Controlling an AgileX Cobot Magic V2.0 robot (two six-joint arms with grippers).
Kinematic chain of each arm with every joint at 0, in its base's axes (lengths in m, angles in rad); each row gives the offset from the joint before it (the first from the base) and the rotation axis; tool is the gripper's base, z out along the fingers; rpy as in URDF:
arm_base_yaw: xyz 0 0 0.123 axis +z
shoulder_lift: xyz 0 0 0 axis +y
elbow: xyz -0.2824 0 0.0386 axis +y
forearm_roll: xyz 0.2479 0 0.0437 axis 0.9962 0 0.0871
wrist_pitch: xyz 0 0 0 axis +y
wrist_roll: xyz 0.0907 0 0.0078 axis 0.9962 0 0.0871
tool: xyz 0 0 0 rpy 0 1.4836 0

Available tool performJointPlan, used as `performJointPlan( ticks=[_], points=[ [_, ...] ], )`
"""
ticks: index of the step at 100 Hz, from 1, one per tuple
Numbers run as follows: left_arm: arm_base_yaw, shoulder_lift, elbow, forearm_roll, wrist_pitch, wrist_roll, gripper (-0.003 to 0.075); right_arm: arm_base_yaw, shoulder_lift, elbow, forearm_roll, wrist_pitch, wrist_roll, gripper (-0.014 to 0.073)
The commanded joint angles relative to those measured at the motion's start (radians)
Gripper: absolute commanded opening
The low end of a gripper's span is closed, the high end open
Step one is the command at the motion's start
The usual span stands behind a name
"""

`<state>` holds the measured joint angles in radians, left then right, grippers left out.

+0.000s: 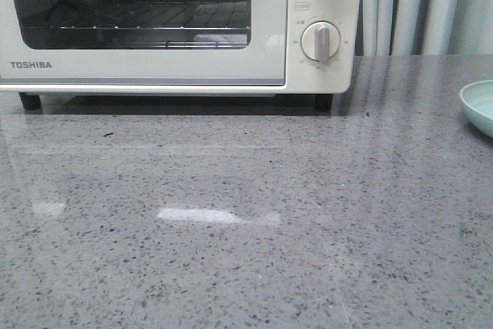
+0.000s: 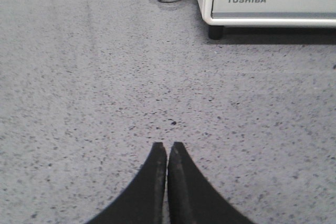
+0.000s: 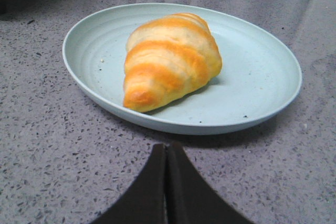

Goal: Put bread in oven

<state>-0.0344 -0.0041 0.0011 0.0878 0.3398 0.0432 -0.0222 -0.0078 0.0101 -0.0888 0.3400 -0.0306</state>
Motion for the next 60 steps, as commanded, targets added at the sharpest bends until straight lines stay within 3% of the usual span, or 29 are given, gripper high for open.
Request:
performJointPlan(
  ticks=[1,22,30,45,60],
  points=[
    [-0.008,-0.029,0.023,0.084,-0.057,-0.007,-0.0021,-0.007,-0.022,0.012,-0.021,-0.022,0.000,-0.0076],
    [-0.008,-0.029,0.023,0.104,-0.059,0.001,-0.0021,-0.007,-0.022,0.012,-0.025,-0.086,0.000,-0.0076],
    [-0.008,-0.029,0.023,0.228,-0.073,0.006,-0.0021,-0.007,-0.022,0.012,-0.005,-0.172,0.000,-0.0076],
    [-0.008,-0.029,0.023,0.276,-0.165,0.006,-0.0021,-0.007,-0.022,0.012,0.189,-0.469,0.031,-0.0076],
    [-0.008,-0.029,0.023,0.276,-0.318,0.006,-0.0021,-0.007,-0.022,0.012,0.194,-0.818,0.031,-0.0076]
  ],
)
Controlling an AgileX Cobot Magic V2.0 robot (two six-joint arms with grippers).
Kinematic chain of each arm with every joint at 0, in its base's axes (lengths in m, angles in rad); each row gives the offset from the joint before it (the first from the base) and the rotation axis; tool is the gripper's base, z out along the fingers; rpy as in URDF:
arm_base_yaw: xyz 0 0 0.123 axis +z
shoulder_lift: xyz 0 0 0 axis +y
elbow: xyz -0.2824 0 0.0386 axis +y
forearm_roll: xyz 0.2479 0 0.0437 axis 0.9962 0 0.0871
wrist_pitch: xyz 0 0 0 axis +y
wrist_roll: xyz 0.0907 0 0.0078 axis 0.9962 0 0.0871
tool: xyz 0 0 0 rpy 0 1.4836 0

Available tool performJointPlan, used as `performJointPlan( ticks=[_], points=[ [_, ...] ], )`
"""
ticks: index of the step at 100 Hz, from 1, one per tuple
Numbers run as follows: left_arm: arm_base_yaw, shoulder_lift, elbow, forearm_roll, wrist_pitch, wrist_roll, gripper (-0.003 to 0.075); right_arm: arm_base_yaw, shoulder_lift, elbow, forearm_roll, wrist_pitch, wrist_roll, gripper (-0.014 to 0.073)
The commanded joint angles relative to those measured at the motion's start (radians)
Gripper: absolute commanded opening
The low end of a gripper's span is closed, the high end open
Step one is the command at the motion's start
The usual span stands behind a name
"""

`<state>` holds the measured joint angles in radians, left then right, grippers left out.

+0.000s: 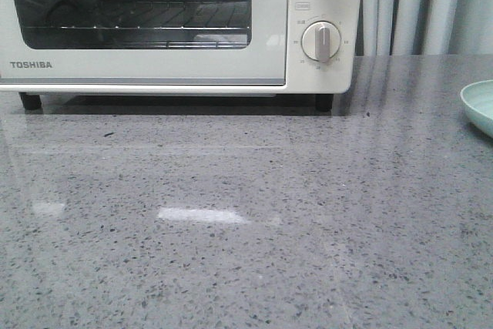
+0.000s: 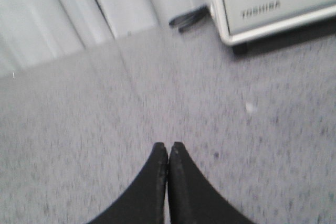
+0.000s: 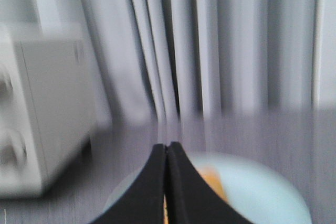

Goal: Put bread in oven

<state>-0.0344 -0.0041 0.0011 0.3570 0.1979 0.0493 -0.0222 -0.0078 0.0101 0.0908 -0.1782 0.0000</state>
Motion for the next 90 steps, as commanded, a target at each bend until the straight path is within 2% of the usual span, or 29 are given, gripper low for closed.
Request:
performJointPlan(
  ticks=[1,9,17,21,29,33,41,50,62,67,75,84,90],
  points=[
    [-0.008,-0.029,0.023,0.007,-0.184,0.000,-0.0021,-0.007,-0.022,0.012,0.015,-0.316,0.000,-0.0076],
    [-0.008,-0.029,0.023,0.007,-0.268,0.000,-0.0021,-0.007,-0.022,0.012,0.015,-0.489,0.000,-0.0076],
    [-0.008,-0.029,0.023,0.007,-0.351,0.000,-0.0021,-0.007,-0.022,0.012,0.015,-0.573,0.000,-0.0076],
    [-0.008,-0.029,0.023,-0.007,-0.412,-0.012,-0.0021,-0.007,-0.022,0.012,0.015,-0.597,0.067,-0.0076],
    [-0.008,-0.029,0.023,-0.082,-0.528,-0.049,-0.0021,-0.003,-0.022,0.012,0.015,-0.597,0.306,-0.0076],
    [-0.008,-0.029,0.023,-0.146,-0.583,-0.049,-0.0021,-0.003,-0.022,0.012,0.015,-0.565,0.341,-0.0076],
    [-0.009,-0.029,0.023,-0.273,-0.671,-0.049,-0.0021,-0.003,-0.022,0.012,0.015,-0.433,0.342,-0.0076],
    [-0.011,-0.029,0.022,-0.284,-0.780,-0.068,-0.0021,-0.003,-0.015,0.004,0.015,-0.264,0.342,-0.0076],
    [-0.011,-0.029,0.017,-0.292,-0.912,-0.149,-0.0021,-0.003,-0.013,-0.063,0.015,0.041,0.345,-0.0076],
    [-0.011,-0.029,0.007,-0.314,-0.907,-0.157,-0.0022,-0.003,-0.013,-0.110,0.015,0.167,0.345,-0.0076],
    [-0.011,-0.027,-0.019,-0.323,-0.836,-0.265,-0.0022,-0.003,-0.011,-0.183,0.015,0.306,0.321,-0.0076],
    [-0.011,-0.018,-0.058,-0.302,-0.775,-0.417,-0.0022,-0.003,0.005,-0.266,0.015,0.440,0.211,-0.0076],
    [-0.011,0.000,-0.092,-0.264,-0.774,-0.455,-0.0022,-0.003,0.038,-0.331,0.015,0.531,0.147,-0.0076]
  ],
)
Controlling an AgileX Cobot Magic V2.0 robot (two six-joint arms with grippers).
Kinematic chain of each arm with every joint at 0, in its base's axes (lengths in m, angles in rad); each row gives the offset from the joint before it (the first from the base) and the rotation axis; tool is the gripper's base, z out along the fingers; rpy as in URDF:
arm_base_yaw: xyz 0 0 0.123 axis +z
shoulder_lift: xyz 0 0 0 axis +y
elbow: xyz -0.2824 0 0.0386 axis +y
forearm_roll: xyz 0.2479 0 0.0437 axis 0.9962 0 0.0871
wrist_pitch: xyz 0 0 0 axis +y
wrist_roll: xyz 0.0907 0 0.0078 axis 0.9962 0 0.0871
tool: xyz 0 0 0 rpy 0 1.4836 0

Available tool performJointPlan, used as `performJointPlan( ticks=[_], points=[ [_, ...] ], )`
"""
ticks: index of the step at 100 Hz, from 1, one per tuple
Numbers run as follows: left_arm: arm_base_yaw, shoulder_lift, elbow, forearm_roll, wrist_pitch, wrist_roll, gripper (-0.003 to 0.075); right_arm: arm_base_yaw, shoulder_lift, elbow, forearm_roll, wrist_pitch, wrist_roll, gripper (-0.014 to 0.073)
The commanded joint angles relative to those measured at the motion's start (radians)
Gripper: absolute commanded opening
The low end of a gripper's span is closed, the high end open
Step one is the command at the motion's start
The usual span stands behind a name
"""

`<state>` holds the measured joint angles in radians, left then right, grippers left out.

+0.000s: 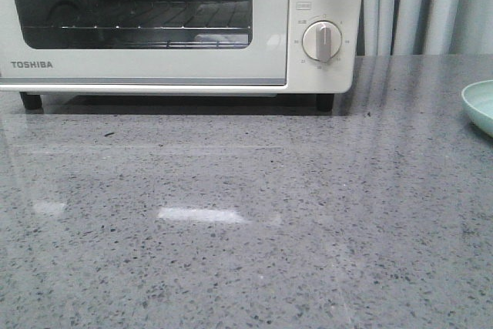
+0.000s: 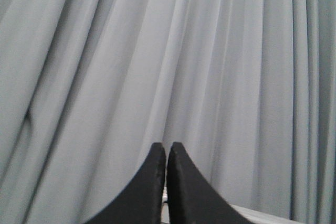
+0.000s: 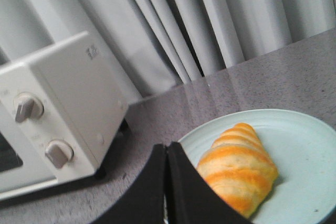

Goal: Put bread in oven

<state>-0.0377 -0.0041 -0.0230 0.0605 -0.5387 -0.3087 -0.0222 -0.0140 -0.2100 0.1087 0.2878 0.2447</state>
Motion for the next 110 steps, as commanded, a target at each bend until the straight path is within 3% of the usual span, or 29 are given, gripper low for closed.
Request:
performJointPlan(
  ticks=[1,14,30,58,82,102,110],
  points=[
    [-0.008,0.003,-0.072,0.039,-0.038,-0.097,-0.0022,-0.003,0.048,-0.119,-0.003,0.087,-0.103,-0.0076],
    [-0.008,0.054,-0.168,0.208,-0.009,-0.114,-0.0022,-0.003,0.146,-0.248,-0.003,0.187,-0.181,-0.0076],
    [-0.008,0.156,-0.328,0.422,0.140,-0.314,-0.0022,-0.003,0.272,-0.376,-0.003,0.148,-0.185,-0.0076],
    [-0.008,0.428,-0.558,0.690,0.238,-0.642,-0.0022,-0.002,0.516,-0.642,-0.003,0.304,-0.305,-0.0076],
    [-0.008,0.667,-0.690,1.048,0.131,-1.036,-0.0022,-0.002,0.675,-0.813,-0.003,0.386,-0.308,-0.0076],
    [-0.008,0.862,-0.807,1.405,-0.008,-1.366,-0.0022,-0.002,0.736,-0.854,-0.003,0.393,-0.308,-0.0076],
    [-0.008,0.939,-0.848,1.497,-0.057,-1.430,-0.0022,-0.002,0.743,-0.855,-0.003,0.393,-0.308,-0.0076]
  ],
)
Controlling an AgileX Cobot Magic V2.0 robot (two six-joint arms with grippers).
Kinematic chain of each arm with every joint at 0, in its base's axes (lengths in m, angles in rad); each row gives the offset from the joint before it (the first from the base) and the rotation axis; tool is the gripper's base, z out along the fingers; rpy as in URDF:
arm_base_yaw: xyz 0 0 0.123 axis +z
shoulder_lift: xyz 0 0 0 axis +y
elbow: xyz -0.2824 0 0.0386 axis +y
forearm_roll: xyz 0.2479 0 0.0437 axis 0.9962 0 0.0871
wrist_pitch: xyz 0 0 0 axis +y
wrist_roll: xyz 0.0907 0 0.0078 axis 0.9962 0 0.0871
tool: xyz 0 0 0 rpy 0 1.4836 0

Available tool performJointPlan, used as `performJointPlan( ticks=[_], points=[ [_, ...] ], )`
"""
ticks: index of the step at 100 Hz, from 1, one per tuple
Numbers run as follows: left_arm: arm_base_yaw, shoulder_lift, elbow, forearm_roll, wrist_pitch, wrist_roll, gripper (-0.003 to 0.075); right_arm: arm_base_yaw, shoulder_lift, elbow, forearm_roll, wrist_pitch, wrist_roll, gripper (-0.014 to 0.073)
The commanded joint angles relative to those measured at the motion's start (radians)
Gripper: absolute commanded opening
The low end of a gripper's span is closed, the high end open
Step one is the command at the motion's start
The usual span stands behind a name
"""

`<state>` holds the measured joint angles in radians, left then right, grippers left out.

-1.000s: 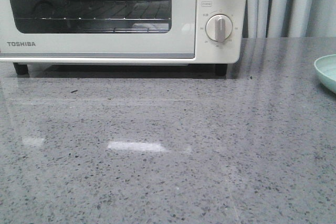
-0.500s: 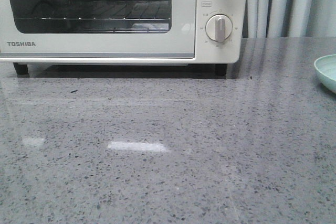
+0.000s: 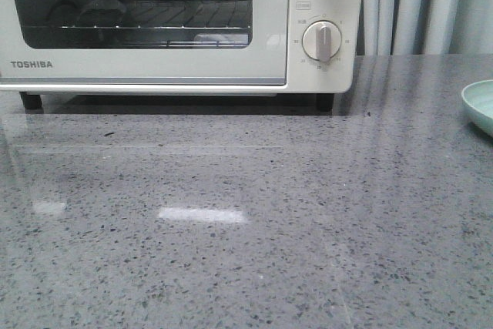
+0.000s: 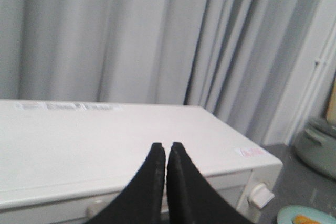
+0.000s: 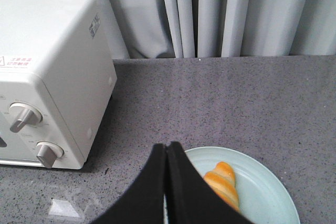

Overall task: Put bread in oven
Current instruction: 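Hook the oven door handle with the left gripper and pull it down open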

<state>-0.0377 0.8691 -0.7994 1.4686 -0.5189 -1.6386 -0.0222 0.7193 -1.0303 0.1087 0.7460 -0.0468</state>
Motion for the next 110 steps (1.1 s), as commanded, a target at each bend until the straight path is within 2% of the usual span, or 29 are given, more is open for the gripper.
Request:
performJointPlan(
  ticks=[1,29,42,68,95,110],
  points=[
    [-0.008,0.072,-0.075,0.091,-0.080,-0.104,-0.0022,-0.002,0.010,-0.035,-0.003,-0.065,-0.016,-0.0076],
    [-0.008,0.252,-0.156,0.095,-0.135,-0.105,-0.0022,-0.002,0.010,-0.035,-0.003,-0.065,-0.016,-0.0076],
    [-0.008,0.312,-0.172,0.095,-0.204,-0.105,-0.0022,-0.002,0.010,-0.035,-0.003,-0.065,-0.016,-0.0076],
    [-0.008,0.408,-0.174,0.133,-0.213,-0.105,-0.0022,-0.002,0.008,-0.035,-0.003,-0.067,-0.016,-0.0076],
    [-0.008,0.436,-0.170,0.209,-0.337,-0.148,-0.0022,-0.002,0.006,-0.035,-0.003,-0.061,-0.016,-0.0076],
    [-0.008,0.414,-0.074,0.220,-0.344,-0.163,-0.0022,-0.002,0.006,-0.035,-0.003,-0.057,-0.016,-0.0076]
  ],
)
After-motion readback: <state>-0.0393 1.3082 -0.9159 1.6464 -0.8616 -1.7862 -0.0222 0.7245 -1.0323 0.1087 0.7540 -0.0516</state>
